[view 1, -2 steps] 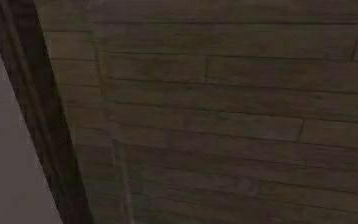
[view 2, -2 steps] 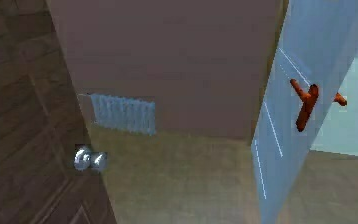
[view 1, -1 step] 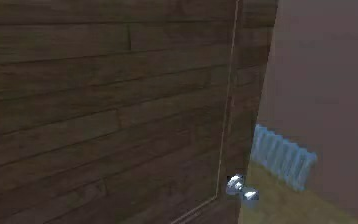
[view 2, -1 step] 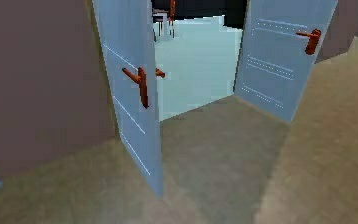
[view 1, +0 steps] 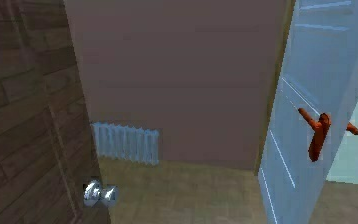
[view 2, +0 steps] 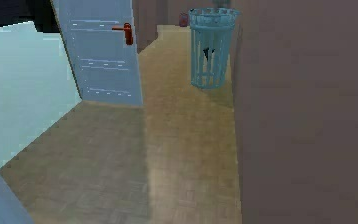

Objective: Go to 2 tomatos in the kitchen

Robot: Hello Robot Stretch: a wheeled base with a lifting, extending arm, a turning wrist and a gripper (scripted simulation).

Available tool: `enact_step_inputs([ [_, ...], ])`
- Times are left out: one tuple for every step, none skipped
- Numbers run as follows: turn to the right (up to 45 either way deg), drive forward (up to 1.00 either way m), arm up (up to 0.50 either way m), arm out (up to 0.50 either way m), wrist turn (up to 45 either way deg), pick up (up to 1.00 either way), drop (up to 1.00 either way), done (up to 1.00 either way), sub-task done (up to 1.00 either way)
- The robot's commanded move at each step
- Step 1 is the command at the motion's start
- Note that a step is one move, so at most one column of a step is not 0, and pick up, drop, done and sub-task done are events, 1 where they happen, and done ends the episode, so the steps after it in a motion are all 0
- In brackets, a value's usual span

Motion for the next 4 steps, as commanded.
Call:
enact_step_inputs([
  [9.0,0.0,0.0,0.0,0.0,0.0,0.0,0.0,0.0],
  [0.0,0.6,0.0,0.0,0.0,0.0,0.0,0.0,0.0],
  [3.0,0.0,0.0,0.0,0.0,0.0,0.0,0.0,0.0],
  [0.0,0.3,0.0,0.0,0.0,0.0,0.0,0.0,0.0],
])
